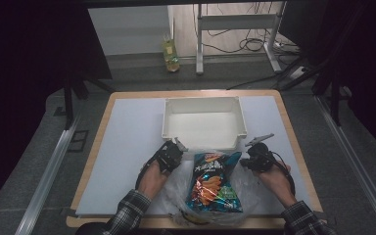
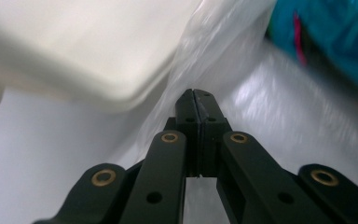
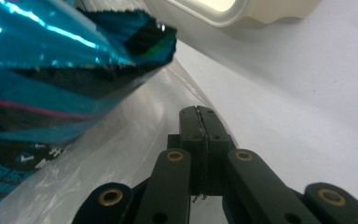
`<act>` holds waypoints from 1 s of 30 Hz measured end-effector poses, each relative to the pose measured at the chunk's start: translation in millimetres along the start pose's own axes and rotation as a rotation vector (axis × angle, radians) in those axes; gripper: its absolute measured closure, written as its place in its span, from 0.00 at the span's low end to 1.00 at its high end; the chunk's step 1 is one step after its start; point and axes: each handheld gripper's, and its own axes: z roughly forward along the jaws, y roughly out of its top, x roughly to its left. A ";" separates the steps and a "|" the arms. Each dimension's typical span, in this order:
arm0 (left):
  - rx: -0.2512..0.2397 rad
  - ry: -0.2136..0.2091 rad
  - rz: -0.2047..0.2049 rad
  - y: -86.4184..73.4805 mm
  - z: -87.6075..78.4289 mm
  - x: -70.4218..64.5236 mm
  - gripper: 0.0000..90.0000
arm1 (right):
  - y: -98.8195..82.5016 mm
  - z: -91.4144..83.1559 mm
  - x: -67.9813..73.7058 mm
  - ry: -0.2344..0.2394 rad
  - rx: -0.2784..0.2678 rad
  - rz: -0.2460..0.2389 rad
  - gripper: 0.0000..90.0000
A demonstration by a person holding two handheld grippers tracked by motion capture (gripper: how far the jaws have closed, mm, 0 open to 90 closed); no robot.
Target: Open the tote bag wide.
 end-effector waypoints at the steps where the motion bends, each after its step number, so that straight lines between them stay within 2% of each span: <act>1: 0.016 0.006 0.007 -3.2 -2.6 0.9 0.99 | -0.5 -0.4 0.0 -0.005 0.000 -0.002 0.99; 6: 0.078 0.014 -0.018 -25.3 -17.8 4.2 0.99 | -2.1 -1.5 -1.0 -0.012 -0.003 -0.008 0.99; 7: 0.102 0.020 -0.004 -31.0 -22.3 5.4 0.99 | -2.2 -1.5 -0.9 -0.013 -0.003 -0.010 0.99; 11: 0.144 -0.016 -0.041 -51.4 -37.6 7.1 0.99 | -2.4 -1.4 -0.8 -0.011 -0.005 -0.013 0.99; 12: 0.125 -0.041 -0.057 -53.3 -40.6 7.8 0.99 | -2.3 -1.5 -1.1 -0.008 -0.004 -0.013 0.99; 13: 0.093 -0.048 -0.059 -52.6 -44.9 8.9 0.99 | -2.1 -1.4 -1.4 -0.005 -0.004 -0.012 0.99; 16: -0.021 -0.050 -0.051 -37.0 -61.0 7.0 0.96 | -1.5 -1.2 -1.9 -0.002 -0.004 -0.003 0.99; 18: -0.086 -0.067 -0.032 -21.0 -70.4 2.2 0.94 | -1.1 -1.1 -1.6 -0.001 -0.004 -0.004 0.99; 19: -0.103 -0.067 -0.009 -12.4 -73.0 -1.5 0.93 | -0.9 -1.1 -1.2 0.000 -0.002 -0.003 0.99; 20: -0.124 -0.087 0.021 -4.0 -73.7 -5.3 0.92 | -0.7 -0.9 -1.0 0.002 -0.002 -0.004 0.99; 21: -0.138 -0.125 0.033 3.9 -71.4 -10.2 0.92 | -0.5 -0.6 -0.7 0.004 -0.003 -0.006 0.99; 23: -0.121 -0.209 0.051 17.8 -58.7 -17.6 0.93 | -0.2 -0.4 0.2 0.008 -0.002 -0.006 0.99; 24: -0.098 -0.222 0.063 23.0 -49.6 -21.7 0.93 | -0.1 -0.3 0.5 0.008 -0.002 -0.009 0.99; 25: -0.074 -0.210 0.085 27.3 -39.7 -24.8 0.93 | -0.2 -0.4 0.6 0.009 -0.001 -0.013 0.99; 26: -0.043 -0.192 0.088 30.3 -30.1 -26.6 0.94 | -0.3 -0.4 0.6 0.008 -0.001 -0.012 0.99; 28: -0.006 -0.136 0.061 33.6 -12.2 -25.1 0.94 | -0.8 -0.7 0.0 0.011 -0.003 -0.014 0.99; 30: 0.032 -0.135 0.035 33.8 2.4 -17.2 0.94 | -1.0 -1.1 -0.7 0.016 -0.003 -0.012 0.99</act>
